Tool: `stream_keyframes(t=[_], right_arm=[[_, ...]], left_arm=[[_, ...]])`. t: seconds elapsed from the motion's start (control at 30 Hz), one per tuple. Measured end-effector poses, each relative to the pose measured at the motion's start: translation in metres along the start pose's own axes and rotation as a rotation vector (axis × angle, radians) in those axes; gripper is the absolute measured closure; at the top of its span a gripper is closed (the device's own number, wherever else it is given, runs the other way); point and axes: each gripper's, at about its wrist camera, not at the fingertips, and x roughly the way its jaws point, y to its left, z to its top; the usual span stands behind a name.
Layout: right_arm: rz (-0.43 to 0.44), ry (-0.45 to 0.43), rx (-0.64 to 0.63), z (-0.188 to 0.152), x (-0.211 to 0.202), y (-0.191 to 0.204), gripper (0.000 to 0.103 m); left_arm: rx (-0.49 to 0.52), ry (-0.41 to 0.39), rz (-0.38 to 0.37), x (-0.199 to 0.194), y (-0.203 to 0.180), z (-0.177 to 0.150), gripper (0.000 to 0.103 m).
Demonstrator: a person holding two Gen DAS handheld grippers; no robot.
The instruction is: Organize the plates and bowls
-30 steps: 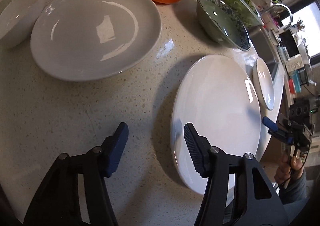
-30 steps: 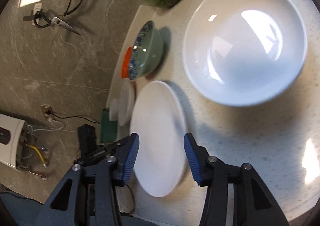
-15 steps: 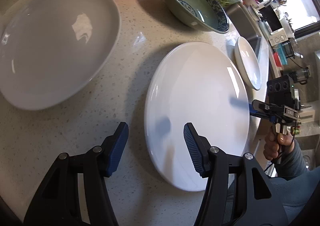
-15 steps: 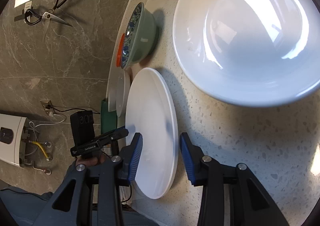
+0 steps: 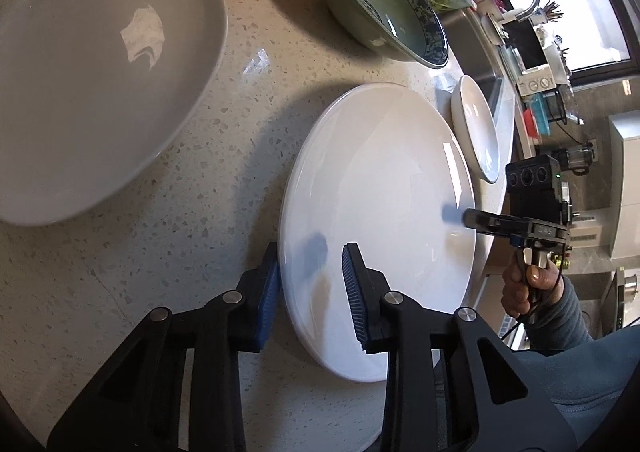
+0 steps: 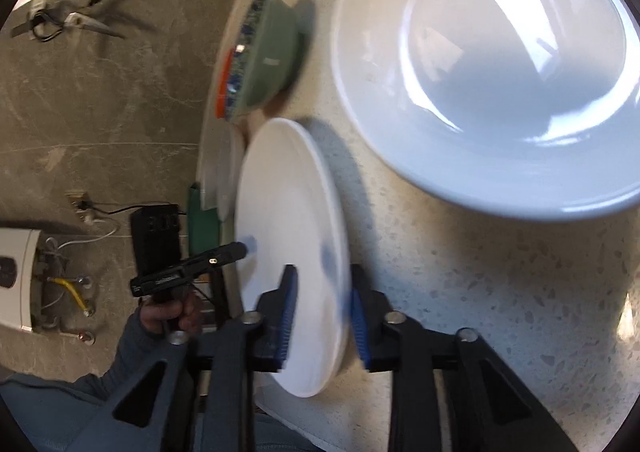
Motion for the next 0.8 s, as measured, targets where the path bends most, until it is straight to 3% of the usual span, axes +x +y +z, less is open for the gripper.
stream_keyframes(t=[0.27, 0.47, 0.5, 0.53, 0.8], right_arm=[[0.024, 0.002, 0.090, -0.003, -0.001, -0.013, 0.093], [-0.008, -0.010, 0.077, -0.003, -0.005, -0.010, 0.093], [-0.012, -0.010, 0.073, -0.002, -0.004, -0.009, 0.093], [-0.012, -0.011, 0.071, -0.002, -0.005, -0.009, 0.093], [-0.017, -0.019, 0.066, -0.001, -0.004, -0.006, 0.093]], left_arm=[[-0.051, -0.001, -0.011, -0.001, 0.004, 0.000, 0.074], [0.011, -0.012, 0.088, 0.001, -0.012, -0.005, 0.076], [0.010, -0.012, 0.102, 0.001, -0.012, -0.005, 0.080], [0.009, -0.013, 0.110, 0.001, -0.010, -0.005, 0.085], [0.026, -0.024, 0.129, 0.001, -0.010, -0.010, 0.085]])
